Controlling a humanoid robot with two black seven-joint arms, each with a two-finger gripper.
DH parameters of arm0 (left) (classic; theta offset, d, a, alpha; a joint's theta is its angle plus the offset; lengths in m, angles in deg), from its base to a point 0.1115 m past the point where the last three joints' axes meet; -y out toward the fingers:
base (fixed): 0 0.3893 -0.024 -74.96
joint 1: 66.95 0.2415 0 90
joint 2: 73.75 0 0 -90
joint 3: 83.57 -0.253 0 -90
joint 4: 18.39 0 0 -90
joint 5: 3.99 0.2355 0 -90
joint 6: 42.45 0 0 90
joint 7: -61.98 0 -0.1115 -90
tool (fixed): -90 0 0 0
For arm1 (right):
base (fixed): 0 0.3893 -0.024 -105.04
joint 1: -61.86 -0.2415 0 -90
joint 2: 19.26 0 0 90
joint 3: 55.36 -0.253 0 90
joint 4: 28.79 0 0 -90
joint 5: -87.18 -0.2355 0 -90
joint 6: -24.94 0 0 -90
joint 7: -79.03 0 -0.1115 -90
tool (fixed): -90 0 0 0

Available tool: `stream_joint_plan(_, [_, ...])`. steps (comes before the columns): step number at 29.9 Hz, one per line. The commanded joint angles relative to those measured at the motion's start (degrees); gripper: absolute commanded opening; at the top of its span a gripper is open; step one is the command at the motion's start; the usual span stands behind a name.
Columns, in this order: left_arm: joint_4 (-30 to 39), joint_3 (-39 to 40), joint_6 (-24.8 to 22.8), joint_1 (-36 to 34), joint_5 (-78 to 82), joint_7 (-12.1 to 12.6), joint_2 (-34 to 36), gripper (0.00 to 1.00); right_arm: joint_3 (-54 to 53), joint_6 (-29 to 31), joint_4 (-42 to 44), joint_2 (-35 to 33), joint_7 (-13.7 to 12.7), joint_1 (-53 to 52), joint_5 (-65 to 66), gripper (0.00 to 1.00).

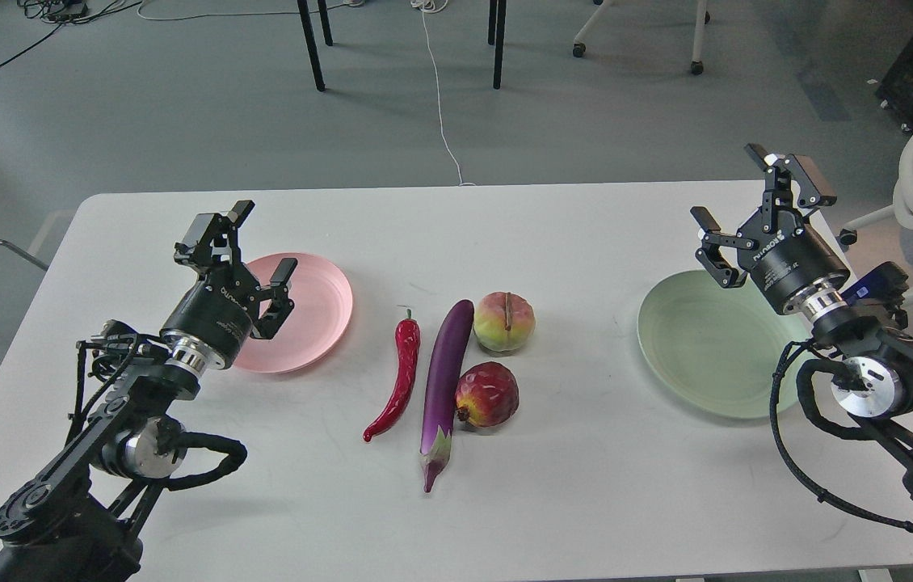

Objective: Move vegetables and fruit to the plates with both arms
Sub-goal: 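Move the right gripper over the peach beside the eggplant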

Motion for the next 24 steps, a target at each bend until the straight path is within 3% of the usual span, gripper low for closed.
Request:
stream_joint_plan(1, [0.33, -0.25, -0.07, 0.79, -0.14, -0.11, 0.24, 1.0, 2.28, 0.04, 0.5, -0.52, 0.0, 0.01, 0.01, 0.99])
stream_joint_plan(5, [0.33, -0.34, -0.6, 0.71, -0.22, -0.2, 1.03, 1.0, 4.75, 1.27, 0.23, -1.92, 0.0, -0.78, 0.01, 0.99])
stream_joint_plan(9, [0.24, -0.34, -1.56, -0.17, -0.66, -0.29, 3.04, 1.0, 6.68, 6.8, -0.38, -5.25, 0.0, -4.19, 2.46, 0.99])
stream_joint_plan(15, [0.24, -0.43, -1.48, -1.93, -0.75, -0.2, 5.77, 1.0, 14.5, 7.69, -6.17, -12.46, 0.0, -19.48, 23.62, 0.99])
stream_joint_plan(18, [0.59, -0.34, -1.3, -2.02, -0.84, -0.81, 5.69, 1.0, 20.38, 8.57, -10.83, -15.46, 0.0, -29.23, 41.45, 0.99])
stream_joint_plan(21, [0.86, -0.34, -1.21, -2.02, -0.93, -0.99, 5.42, 1.0, 30.9, 9.71, -11.46, -13.54, 0.0, -39.68, 55.7, 0.99])
stream_joint_plan(24, [1.3, -0.34, -0.95, -2.02, -0.93, -1.08, 5.07, 1.0, 45.48, 10.77, -10.06, -6.96, 0.0, -50.93, 63.63, 0.99])
